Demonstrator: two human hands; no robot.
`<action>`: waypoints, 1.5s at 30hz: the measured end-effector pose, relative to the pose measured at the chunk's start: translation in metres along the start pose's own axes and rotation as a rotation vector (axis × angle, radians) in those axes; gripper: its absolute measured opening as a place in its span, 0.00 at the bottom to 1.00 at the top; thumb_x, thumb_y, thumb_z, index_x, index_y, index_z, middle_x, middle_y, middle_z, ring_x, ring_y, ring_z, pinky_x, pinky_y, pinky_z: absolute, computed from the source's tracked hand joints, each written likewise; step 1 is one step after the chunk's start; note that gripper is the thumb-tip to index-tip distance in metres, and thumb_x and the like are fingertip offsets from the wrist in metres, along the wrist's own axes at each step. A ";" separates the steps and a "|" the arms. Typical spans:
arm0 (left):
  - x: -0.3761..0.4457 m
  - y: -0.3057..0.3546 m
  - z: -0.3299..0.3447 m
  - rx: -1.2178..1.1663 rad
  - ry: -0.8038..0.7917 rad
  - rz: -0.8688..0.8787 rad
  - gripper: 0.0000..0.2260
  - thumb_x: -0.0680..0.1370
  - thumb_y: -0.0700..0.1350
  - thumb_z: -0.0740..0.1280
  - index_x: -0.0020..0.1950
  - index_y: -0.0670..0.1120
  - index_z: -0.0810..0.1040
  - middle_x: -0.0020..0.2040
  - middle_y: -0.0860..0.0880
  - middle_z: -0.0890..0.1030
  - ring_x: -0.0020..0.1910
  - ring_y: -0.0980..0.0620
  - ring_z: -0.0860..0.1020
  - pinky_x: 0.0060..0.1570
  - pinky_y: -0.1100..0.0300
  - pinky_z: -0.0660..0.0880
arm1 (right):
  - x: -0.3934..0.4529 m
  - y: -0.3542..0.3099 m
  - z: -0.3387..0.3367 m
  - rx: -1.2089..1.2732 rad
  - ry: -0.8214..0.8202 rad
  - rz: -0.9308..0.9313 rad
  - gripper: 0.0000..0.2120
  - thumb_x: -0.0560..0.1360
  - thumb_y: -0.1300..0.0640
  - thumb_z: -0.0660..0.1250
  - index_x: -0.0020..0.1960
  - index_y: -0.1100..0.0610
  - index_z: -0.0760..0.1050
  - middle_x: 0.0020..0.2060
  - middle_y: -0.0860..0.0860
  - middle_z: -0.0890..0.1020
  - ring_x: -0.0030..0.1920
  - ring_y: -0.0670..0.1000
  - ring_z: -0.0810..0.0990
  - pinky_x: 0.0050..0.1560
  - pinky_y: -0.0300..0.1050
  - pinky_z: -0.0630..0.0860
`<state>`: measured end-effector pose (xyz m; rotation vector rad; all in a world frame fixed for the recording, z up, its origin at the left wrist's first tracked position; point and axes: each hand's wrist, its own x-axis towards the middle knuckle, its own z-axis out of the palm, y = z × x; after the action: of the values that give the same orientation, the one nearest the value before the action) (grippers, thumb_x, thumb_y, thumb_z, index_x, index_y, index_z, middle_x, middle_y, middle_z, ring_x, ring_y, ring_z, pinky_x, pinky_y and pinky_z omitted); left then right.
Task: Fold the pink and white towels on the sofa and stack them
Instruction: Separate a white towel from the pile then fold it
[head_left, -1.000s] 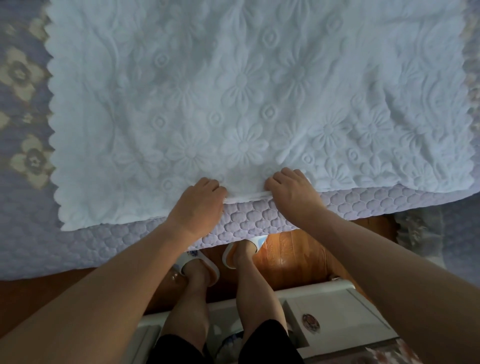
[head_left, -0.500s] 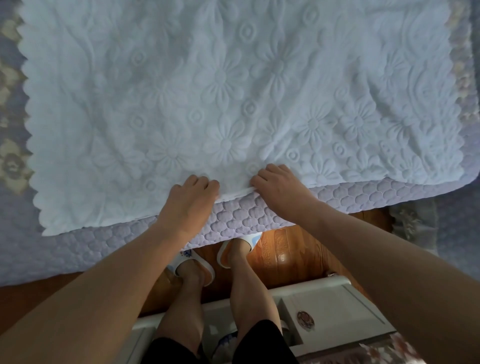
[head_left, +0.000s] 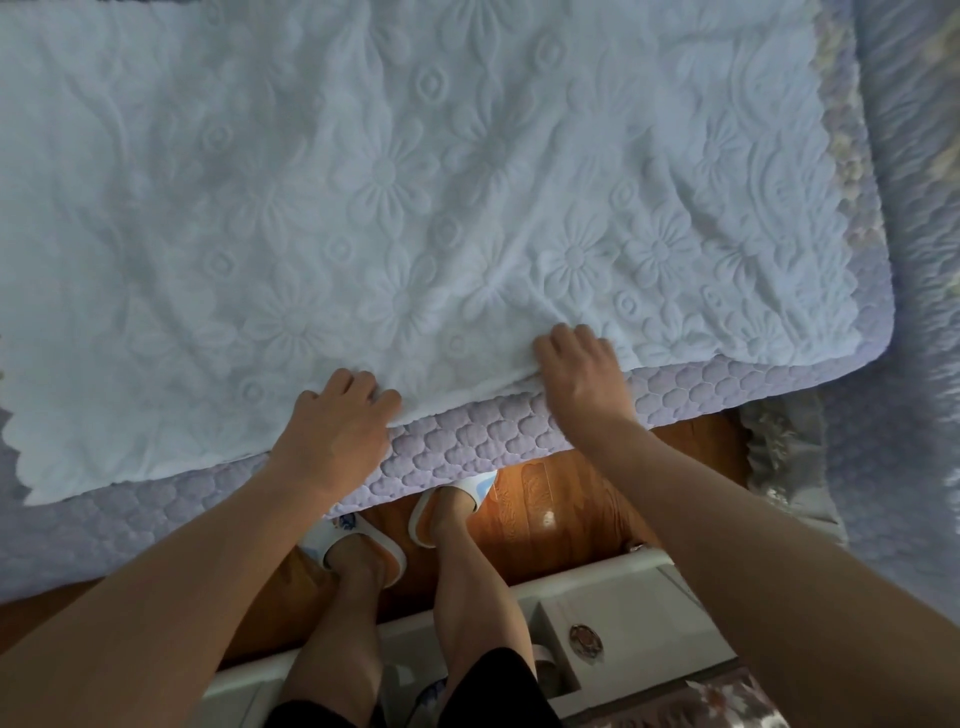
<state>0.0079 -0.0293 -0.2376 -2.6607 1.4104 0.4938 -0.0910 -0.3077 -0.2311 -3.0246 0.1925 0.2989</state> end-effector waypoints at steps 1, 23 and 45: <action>0.000 0.000 -0.001 -0.002 -0.008 -0.001 0.10 0.66 0.41 0.69 0.46 0.43 0.76 0.41 0.43 0.73 0.40 0.42 0.73 0.30 0.55 0.63 | -0.003 0.011 -0.002 -0.012 0.009 0.056 0.21 0.59 0.76 0.67 0.49 0.60 0.72 0.43 0.55 0.74 0.41 0.56 0.71 0.43 0.52 0.73; 0.083 0.116 -0.040 -0.210 0.071 0.188 0.14 0.67 0.42 0.70 0.51 0.47 0.75 0.47 0.47 0.76 0.46 0.46 0.76 0.40 0.53 0.74 | -0.008 0.048 -0.008 -0.001 -0.107 -0.018 0.06 0.68 0.62 0.69 0.43 0.54 0.75 0.39 0.50 0.75 0.44 0.54 0.72 0.47 0.50 0.71; 0.131 0.164 -0.040 -0.056 -0.159 -0.155 0.06 0.72 0.43 0.70 0.48 0.44 0.81 0.49 0.42 0.76 0.48 0.39 0.74 0.34 0.49 0.77 | -0.018 0.132 0.001 0.180 -0.064 -0.191 0.23 0.72 0.37 0.69 0.55 0.56 0.76 0.51 0.54 0.75 0.52 0.57 0.73 0.56 0.55 0.72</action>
<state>-0.0483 -0.2350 -0.2308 -2.6767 1.1533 0.7194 -0.1268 -0.4355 -0.2394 -2.8234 -0.0710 0.3417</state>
